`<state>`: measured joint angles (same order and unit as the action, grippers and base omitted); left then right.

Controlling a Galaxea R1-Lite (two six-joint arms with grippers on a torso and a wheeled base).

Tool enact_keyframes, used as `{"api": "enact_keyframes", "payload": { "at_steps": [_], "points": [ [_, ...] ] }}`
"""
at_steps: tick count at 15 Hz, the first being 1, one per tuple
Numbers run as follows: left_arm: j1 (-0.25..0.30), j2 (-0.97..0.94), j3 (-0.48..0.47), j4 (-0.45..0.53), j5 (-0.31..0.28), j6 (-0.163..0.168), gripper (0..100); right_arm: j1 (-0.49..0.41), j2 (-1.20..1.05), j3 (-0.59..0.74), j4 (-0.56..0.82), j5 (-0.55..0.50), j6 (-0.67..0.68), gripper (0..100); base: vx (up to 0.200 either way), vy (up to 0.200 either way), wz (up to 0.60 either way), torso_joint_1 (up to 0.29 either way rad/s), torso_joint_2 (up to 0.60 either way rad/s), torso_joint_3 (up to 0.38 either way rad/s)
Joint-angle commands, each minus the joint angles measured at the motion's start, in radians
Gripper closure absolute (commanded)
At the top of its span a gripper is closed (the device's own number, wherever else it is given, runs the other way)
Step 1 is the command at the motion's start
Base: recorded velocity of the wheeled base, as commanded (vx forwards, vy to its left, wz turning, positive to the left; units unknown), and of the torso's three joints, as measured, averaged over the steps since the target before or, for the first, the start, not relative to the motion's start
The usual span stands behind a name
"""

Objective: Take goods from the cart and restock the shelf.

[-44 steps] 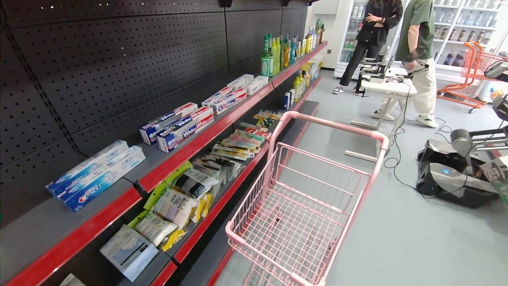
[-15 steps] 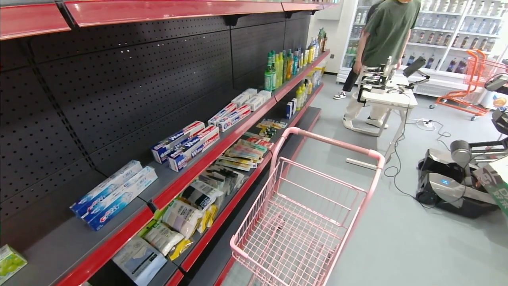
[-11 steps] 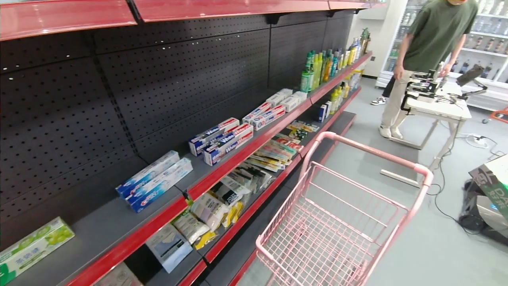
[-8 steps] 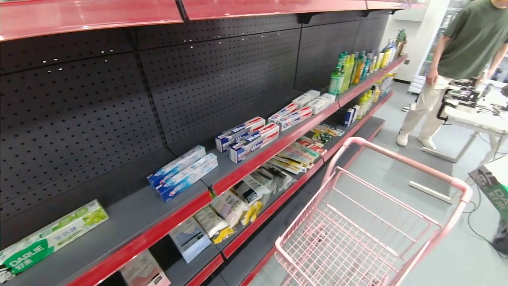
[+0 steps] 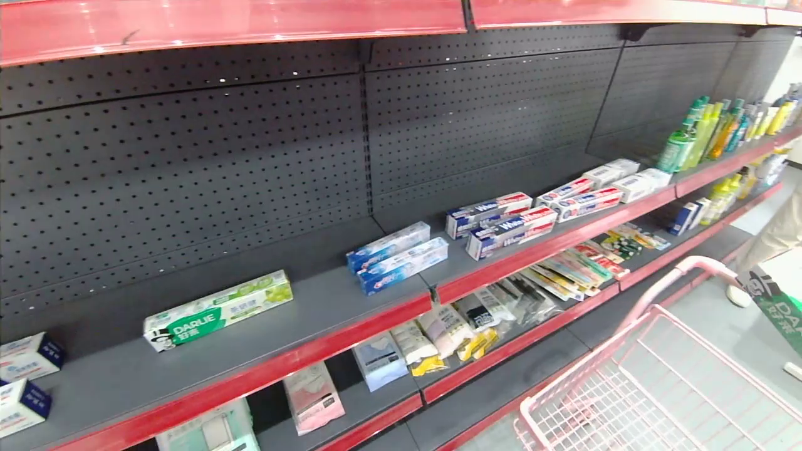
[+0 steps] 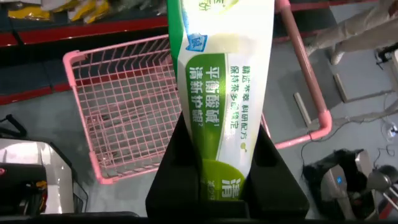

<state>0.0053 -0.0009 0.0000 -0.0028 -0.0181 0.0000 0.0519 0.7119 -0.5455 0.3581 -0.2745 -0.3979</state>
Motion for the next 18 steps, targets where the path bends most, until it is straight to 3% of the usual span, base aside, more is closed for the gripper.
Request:
{"api": "enact_keyframes", "payload": {
  "at_steps": [1,7,14,18],
  "points": [
    [0.001,0.001,0.0,0.0,0.0,0.0,0,0.0,0.003,-0.001,-0.001,0.0,0.001,100,0.0,0.0,0.6,-0.002,0.0,-0.002],
    [0.001,0.001,0.0,0.0,0.0,0.0,0,0.0,0.012,-0.001,-0.002,0.0,-0.001,100,0.0,0.0,0.6,0.003,0.0,0.002],
    [0.001,0.001,0.0,0.0,0.0,0.0,0,0.0,0.012,0.016,-0.025,0.011,0.03,100,0.0,0.0,0.0,0.0,0.0,0.0],
    [0.001,0.002,0.0,0.0,-0.002,0.003,0,0.002,0.009,0.088,-0.159,0.07,0.067,100,0.0,0.0,0.0,0.0,0.0,0.0]
  ]
}}
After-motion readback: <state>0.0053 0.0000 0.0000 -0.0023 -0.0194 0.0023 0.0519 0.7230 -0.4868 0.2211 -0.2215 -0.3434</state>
